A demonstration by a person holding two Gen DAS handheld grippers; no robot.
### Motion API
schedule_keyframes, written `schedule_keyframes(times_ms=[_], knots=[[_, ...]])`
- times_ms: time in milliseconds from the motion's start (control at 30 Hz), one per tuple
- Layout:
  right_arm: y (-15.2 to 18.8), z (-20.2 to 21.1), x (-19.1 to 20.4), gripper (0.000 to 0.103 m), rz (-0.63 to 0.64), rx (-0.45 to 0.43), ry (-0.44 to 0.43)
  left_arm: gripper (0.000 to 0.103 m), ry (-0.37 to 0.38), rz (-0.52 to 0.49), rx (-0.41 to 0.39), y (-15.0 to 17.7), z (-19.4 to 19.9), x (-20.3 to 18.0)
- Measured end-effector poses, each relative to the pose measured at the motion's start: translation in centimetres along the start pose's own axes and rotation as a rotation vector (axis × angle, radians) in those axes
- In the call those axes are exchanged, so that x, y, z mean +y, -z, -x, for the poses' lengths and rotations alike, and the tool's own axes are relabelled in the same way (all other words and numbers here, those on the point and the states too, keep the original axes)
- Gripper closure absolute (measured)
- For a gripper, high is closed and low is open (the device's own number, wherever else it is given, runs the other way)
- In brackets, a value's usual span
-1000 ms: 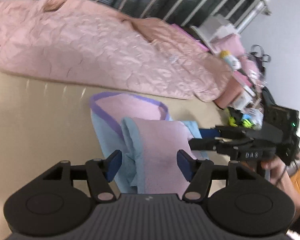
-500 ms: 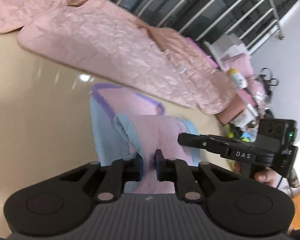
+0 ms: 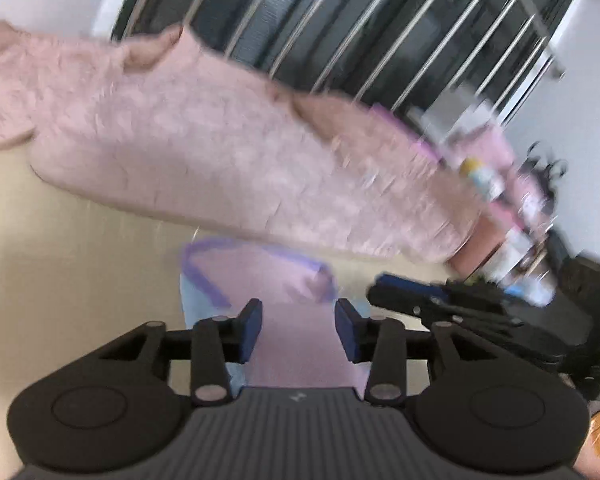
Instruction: Fold clothes
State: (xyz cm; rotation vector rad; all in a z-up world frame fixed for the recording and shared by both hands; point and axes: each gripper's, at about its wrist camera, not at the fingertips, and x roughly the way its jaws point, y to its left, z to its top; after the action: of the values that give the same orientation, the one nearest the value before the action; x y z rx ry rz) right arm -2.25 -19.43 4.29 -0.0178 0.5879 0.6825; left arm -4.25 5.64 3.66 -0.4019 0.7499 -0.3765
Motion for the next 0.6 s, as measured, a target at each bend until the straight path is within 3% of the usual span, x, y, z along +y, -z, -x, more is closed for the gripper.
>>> schedule_keyframes(times_ms=[67,133,233,333,467,600], knots=[[0.8,-1.8,0.7,0.091,0.014,0.052,0.016,0.068,-0.018,0.005,0.012,0.5,-1.4,0.5],[2.1,-3.0,1.4,0.092,0.042,0.091,0.088,0.068,-0.021,0.013,-0.004,1.0,-2.1,1.1],[3.3,-3.1,2.4,0.092,0.062,0.074,0.179,0.068,-0.002,0.074,-0.013,0.5,-1.5,1.5],[3.2,-2.2,3.0,0.092,0.06,0.058,0.223,0.057,0.009,0.053,-0.075,0.2,0.5,1.4],[3.8,-0.7,3.1,0.089,-0.014,0.044,0.192,0.055,-0.013,0.037,-0.054,0.7,0.1,1.2],[5.1,-0.8,3.9,0.089,0.027,0.044,0.204,0.055,-0.052,0.024,0.002,1.0,-1.5,0.8]])
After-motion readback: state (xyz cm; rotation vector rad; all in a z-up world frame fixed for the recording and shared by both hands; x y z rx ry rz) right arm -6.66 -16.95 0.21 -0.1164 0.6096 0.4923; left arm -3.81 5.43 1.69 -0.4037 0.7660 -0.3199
